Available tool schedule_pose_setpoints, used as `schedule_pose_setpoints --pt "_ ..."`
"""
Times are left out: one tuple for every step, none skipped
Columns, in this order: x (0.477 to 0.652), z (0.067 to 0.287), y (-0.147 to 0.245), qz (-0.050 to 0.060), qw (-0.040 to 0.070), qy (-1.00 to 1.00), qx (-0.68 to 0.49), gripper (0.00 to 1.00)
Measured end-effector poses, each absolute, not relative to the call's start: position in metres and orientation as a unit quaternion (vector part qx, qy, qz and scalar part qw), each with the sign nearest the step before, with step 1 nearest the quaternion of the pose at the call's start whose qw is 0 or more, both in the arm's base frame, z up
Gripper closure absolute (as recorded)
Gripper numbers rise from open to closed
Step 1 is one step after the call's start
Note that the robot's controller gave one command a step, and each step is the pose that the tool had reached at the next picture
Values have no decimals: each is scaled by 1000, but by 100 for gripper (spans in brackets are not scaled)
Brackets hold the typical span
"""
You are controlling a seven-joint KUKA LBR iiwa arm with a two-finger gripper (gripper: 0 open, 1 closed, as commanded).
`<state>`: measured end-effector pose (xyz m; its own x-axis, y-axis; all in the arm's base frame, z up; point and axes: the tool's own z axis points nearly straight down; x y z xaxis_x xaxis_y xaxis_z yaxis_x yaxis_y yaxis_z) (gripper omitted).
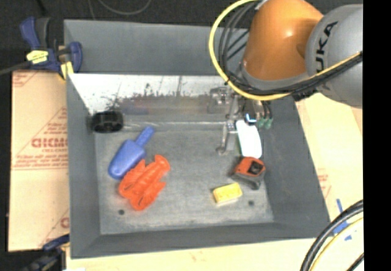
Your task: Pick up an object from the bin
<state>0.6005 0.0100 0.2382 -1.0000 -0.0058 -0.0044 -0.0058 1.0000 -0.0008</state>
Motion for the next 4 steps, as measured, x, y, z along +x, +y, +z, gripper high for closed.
schedule_pose_setpoints --pt "602 145 92 1 0 996 -92 100" --pt "603 147 91 1 2 996 -90 0" --pt "603 147 91 1 2 996 -90 0" --pt "593 111 108 0 5 994 -110 0"
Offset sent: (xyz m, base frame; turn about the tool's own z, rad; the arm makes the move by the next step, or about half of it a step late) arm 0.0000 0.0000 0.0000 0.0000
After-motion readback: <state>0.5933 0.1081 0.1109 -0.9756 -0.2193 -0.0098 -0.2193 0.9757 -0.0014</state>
